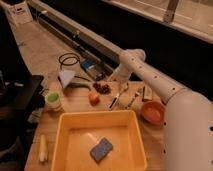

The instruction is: Wipe table surface with brush

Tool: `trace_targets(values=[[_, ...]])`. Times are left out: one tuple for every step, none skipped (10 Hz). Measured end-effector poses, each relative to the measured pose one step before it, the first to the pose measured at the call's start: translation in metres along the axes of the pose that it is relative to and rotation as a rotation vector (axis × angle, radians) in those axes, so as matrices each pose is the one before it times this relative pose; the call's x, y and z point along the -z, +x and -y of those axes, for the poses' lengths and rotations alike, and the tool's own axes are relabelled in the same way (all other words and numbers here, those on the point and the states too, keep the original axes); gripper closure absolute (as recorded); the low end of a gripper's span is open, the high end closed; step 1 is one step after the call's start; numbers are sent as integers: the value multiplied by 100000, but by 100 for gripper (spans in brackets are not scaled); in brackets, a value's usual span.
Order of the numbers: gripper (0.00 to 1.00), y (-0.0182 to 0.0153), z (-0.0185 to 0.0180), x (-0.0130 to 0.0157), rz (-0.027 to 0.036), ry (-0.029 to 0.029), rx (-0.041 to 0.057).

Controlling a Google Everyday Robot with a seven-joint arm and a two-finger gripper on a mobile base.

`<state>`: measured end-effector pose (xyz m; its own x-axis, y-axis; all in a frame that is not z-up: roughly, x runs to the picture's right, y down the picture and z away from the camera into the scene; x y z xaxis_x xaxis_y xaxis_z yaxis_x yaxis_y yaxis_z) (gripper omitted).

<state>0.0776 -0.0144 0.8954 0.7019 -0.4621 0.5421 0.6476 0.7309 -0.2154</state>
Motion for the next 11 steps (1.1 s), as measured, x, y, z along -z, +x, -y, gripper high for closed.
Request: trace_targets(values=[[33,8,-5,6,-64,-56,30],[33,-59,19,-32,102,-13,60],[33,-189,150,-130,156,-21,336],[33,203,-174,4,-644,602,-97],[33,304,-111,107,-654,1436,38],[33,715,-474,73,-666,765,240],[33,208,116,-89,-602,232,795],[33,20,257,-318,-850,-154,1182],[33,-110,295,-374,-560,-311,1253],[33,183,-87,-599,-1117,-1304,1302],[33,52,-94,-586,-790,-2042,1249]])
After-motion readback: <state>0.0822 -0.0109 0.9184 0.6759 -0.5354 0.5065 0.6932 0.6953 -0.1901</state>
